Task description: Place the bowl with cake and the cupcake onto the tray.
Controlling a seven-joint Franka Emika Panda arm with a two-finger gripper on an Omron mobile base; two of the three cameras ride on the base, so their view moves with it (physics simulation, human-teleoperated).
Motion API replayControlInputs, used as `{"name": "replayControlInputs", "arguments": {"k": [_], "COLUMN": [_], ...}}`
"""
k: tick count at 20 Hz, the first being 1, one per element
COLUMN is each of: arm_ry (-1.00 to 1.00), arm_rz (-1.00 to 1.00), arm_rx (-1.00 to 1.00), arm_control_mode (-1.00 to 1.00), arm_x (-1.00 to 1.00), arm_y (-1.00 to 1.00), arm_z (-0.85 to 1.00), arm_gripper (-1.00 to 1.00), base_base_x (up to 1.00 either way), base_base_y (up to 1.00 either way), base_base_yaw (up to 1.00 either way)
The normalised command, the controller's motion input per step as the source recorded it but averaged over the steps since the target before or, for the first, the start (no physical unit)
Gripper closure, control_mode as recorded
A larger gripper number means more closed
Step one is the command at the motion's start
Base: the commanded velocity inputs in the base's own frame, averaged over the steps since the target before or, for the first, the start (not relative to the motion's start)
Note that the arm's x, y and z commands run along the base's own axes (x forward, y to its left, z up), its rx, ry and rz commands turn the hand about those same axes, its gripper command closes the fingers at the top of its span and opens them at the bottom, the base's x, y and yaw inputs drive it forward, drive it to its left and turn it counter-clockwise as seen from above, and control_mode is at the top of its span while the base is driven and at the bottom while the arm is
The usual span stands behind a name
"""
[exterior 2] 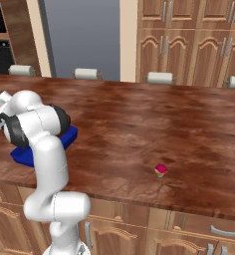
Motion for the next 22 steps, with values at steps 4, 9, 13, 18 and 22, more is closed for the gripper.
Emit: {"name": "replayControlInputs", "arguments": {"k": [4,9,13,18,22], "arm_ry": [-0.01,-0.03,0.00,0.00,0.00], "arm_rz": [0.00,0.02,0.02,0.01,0.02], "arm_rx": [0.00,0.00,0.00,0.00,0.00], "arm_control_mode": [-1.00,-1.00,-1.00,-1.00,-1.00], "arm_x": [0.02,0.03,0.00,0.00,0.00], "arm_y": [-0.07,-0.15,-0.03,-0.01,0.00], "arm_z": [-0.01,-0.06,-0.09,-0.06,0.00], "arm_gripper": [1.00,1.00,1.00,1.00,1.00], "base_base_x": [0.00,0.00,0.00,0.00,0.00], "base_base_y": [0.00,0.00,0.00,0.00,0.00], "base_base_yaw": [0.00,0.00,0.00,0.00,0.00]}}
